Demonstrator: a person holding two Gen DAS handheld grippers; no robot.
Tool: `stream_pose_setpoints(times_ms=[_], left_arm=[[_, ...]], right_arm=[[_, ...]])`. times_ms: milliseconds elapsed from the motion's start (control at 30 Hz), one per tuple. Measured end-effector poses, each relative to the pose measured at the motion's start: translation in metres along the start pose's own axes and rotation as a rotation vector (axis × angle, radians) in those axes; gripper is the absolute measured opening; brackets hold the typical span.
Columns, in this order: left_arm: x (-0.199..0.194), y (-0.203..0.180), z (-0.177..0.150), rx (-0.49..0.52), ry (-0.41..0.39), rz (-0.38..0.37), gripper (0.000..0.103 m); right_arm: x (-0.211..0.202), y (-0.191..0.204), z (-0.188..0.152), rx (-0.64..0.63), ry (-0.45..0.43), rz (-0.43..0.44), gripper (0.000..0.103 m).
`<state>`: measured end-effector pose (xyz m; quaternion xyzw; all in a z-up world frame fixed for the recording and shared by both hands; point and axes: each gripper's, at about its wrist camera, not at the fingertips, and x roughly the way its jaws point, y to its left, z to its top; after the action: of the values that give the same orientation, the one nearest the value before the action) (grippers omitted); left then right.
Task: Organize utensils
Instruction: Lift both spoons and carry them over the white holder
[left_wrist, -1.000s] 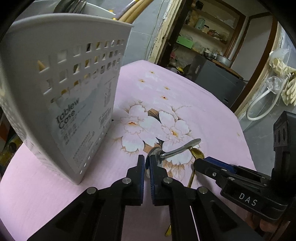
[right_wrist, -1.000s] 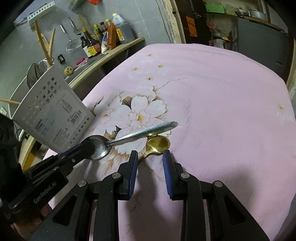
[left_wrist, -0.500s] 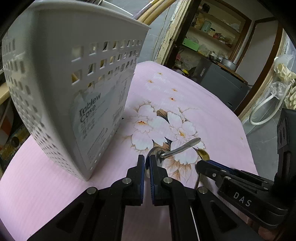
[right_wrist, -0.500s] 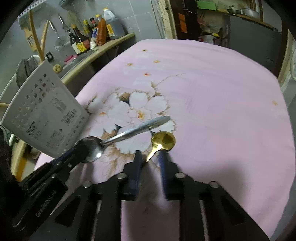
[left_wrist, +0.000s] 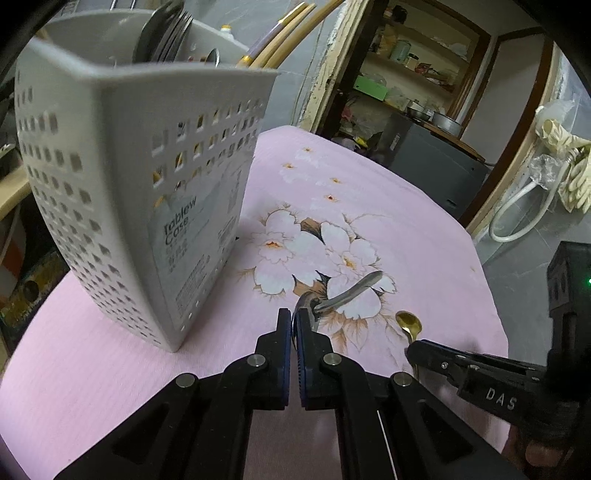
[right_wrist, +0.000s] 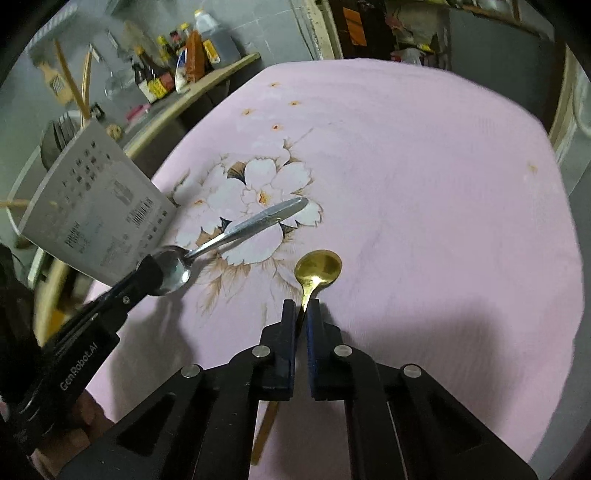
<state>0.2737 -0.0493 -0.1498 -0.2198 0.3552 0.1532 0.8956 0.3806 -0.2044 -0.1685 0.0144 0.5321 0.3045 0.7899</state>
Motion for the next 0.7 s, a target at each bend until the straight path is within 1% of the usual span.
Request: stream_pose_setpoints(times_ms=[67,167,233,333,433,533,700], left_arm=[[-0.007,-0.004,0.003,0.022,-0.014,0.005,0.003],[-0.016,-0.006,0.009,0.041,-0.024,0.013,0.003],[-0.022,-0.008,0.013,0.065,-0.022,0.019,0.003],[-0.029,-0.011,0.016,0.102,-0.008,0.024,0.003],[-0.038,-0.012,0.018,0.126,0.004,0.018,0.003],[-0.047,-0.01,0.018,0.136,0.007,0.008,0.003],[-0.059,-0.011,0.022,0.162,-0.006,0.01,0.003]], right_arm=[[-0.002,-0.008,-0.004,0.04,-0.001,0.047,0.004],[-0.007,-0.015,-0.01,0.073,-0.009,0.07,0.003],[-0.01,-0.015,-0.015,0.068,-0.01,0.059,0.003],[-0.009,-0.009,-0.021,0.045,0.005,0.003,0.003],[-0.015,0.001,-0.029,-0.005,0.011,-0.056,0.003],[-0.023,0.004,-0.027,-0.024,0.001,-0.069,0.003],[-0.038,0.007,-0.026,-0.033,-0.031,-0.06,0.003]])
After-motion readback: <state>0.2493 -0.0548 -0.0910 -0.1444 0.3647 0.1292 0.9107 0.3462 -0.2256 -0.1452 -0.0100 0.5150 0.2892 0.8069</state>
